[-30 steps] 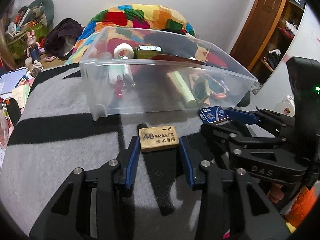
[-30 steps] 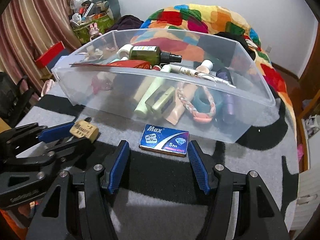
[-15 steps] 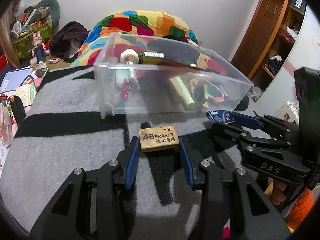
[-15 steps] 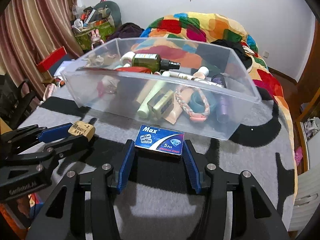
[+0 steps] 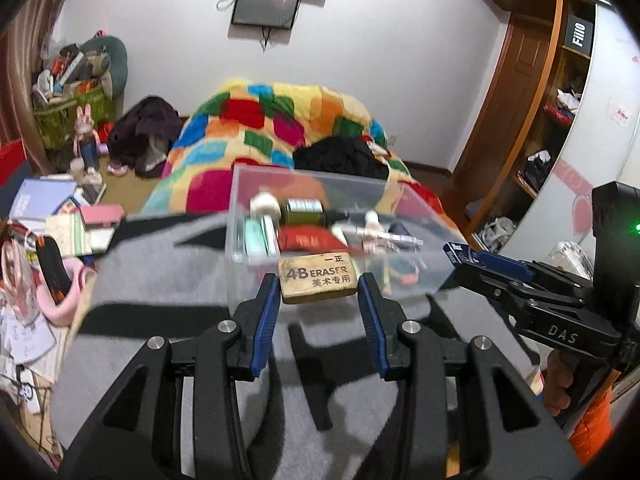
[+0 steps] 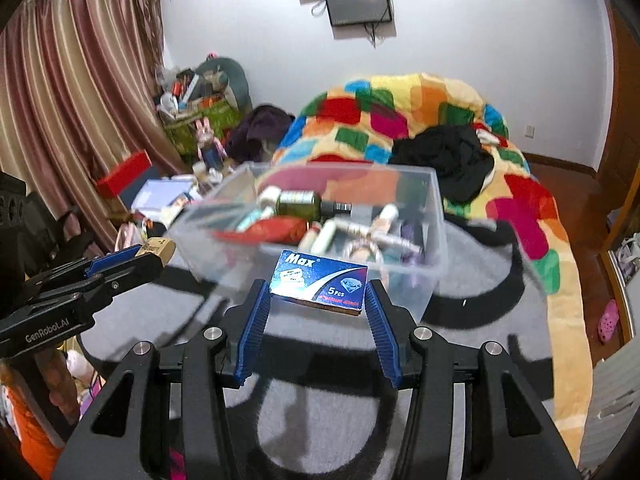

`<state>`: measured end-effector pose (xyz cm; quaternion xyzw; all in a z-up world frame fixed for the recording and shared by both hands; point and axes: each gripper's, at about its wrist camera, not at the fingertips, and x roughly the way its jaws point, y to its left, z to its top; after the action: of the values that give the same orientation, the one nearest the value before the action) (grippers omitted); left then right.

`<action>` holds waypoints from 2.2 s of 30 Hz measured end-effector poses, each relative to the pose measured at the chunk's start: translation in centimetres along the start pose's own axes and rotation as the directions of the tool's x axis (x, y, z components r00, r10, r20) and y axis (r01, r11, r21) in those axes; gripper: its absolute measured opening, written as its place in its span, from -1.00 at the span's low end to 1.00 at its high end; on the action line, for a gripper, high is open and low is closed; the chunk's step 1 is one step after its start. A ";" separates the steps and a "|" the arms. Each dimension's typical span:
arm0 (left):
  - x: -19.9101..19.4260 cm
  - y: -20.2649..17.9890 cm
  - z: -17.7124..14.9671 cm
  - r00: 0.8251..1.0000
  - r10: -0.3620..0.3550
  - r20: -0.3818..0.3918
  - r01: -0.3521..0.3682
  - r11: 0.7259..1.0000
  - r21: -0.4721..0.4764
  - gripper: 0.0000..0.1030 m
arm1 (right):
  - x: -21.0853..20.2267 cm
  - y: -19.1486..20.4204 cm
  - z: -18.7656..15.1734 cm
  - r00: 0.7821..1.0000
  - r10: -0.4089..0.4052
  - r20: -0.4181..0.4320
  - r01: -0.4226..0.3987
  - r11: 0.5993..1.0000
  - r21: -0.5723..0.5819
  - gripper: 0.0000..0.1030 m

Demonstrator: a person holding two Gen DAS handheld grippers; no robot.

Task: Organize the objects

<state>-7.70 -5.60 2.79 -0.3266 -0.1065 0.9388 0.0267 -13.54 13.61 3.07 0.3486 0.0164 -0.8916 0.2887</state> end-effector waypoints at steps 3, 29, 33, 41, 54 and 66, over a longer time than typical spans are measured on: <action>0.0 0.1 1.3 1.000 0.016 0.021 -0.017 1.000 0.004 -0.23 | -0.3 0.0 1.0 1.000 0.003 0.021 -0.003 1.000 0.007 -0.12; 6.5 1.2 4.0 0.997 0.043 -0.056 -0.044 0.999 -0.010 -0.23 | 7.8 -1.1 2.7 0.993 -0.020 -0.120 0.022 1.000 0.018 -0.10; 6.1 0.8 3.8 0.998 0.041 -0.052 -0.041 0.999 0.005 -0.22 | 7.4 -1.2 2.8 0.992 0.008 -0.126 -0.004 1.000 0.027 -0.04; 3.8 -0.6 3.3 1.000 0.026 -0.005 -0.026 0.999 0.036 0.08 | 4.3 -0.4 2.8 0.997 0.020 -0.068 -0.021 1.000 -0.015 0.05; -0.3 -2.9 1.3 0.995 0.032 0.099 -0.041 0.996 0.082 0.79 | -1.3 0.3 1.5 0.995 -0.032 0.094 0.038 0.997 -0.066 0.52; -0.3 -3.0 -0.6 0.994 0.062 0.085 -0.069 0.994 0.081 0.88 | -0.9 -0.2 -0.8 0.997 -0.026 0.067 0.030 0.998 -0.058 0.64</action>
<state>-7.17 -2.58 3.19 -0.2894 -0.0574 0.9555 0.0049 -12.63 14.44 2.98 0.3098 0.0381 -0.9058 0.2865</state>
